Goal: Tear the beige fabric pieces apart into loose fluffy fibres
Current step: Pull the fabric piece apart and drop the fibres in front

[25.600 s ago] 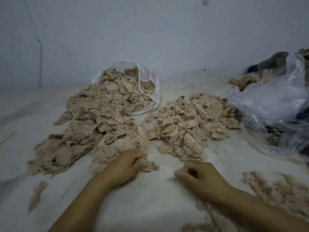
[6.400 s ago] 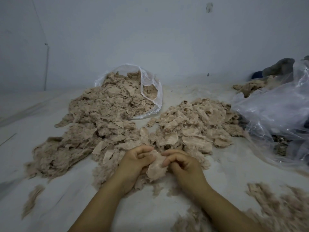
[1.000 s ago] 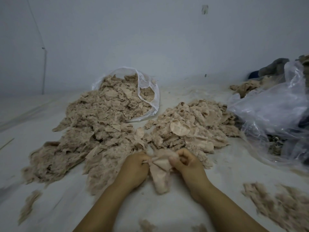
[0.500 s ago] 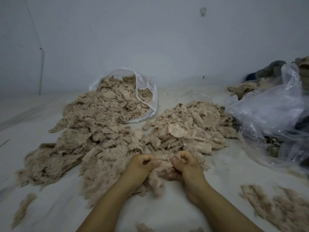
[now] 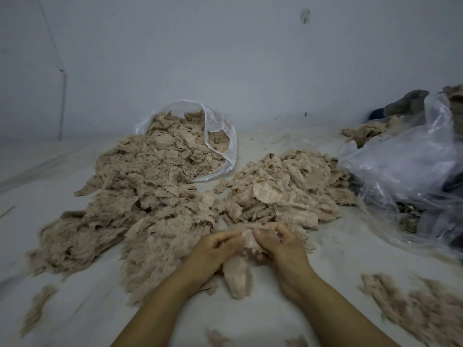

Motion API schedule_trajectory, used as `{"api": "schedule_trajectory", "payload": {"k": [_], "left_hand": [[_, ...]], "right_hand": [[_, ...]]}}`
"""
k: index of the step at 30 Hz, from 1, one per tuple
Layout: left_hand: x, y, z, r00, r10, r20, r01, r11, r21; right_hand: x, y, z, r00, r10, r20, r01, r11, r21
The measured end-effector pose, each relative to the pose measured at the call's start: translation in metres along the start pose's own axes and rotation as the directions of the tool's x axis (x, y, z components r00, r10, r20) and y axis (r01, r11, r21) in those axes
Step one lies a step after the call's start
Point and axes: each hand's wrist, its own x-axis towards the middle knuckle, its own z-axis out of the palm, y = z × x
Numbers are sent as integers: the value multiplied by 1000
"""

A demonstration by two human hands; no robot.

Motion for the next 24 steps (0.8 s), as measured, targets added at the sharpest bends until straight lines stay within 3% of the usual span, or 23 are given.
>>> {"api": "schedule_trajectory", "payload": {"k": [3, 9, 15, 19, 21, 23, 24], "left_hand": [[0, -1, 5, 999, 36, 21, -36, 999, 17], [-5, 2, -2, 997, -42, 68, 35, 995, 99], [-2, 1, -12, 995, -37, -92, 31, 998, -61], [-2, 0, -13, 994, -58, -90, 43, 986, -162], [-1, -2, -12, 994, -54, -93, 38, 985, -170], [0, -6, -13, 992, -58, -114, 39, 986, -164], [1, -6, -13, 992, -63, -112, 42, 982, -182]], "right_hand": [[-1, 1, 2, 999, 33, 32, -33, 999, -1], [-5, -4, 0, 998, 5, 63, 5, 989, -146], [0, -7, -8, 996, 13, -84, -16, 999, -35], [0, -3, -10, 992, 129, 10, -127, 988, -82], [3, -10, -5, 993, 116, 16, -117, 985, 124], [9, -21, -2, 997, 78, 22, -80, 900, 429], [10, -25, -1, 997, 72, 33, -79, 879, 470]]}}
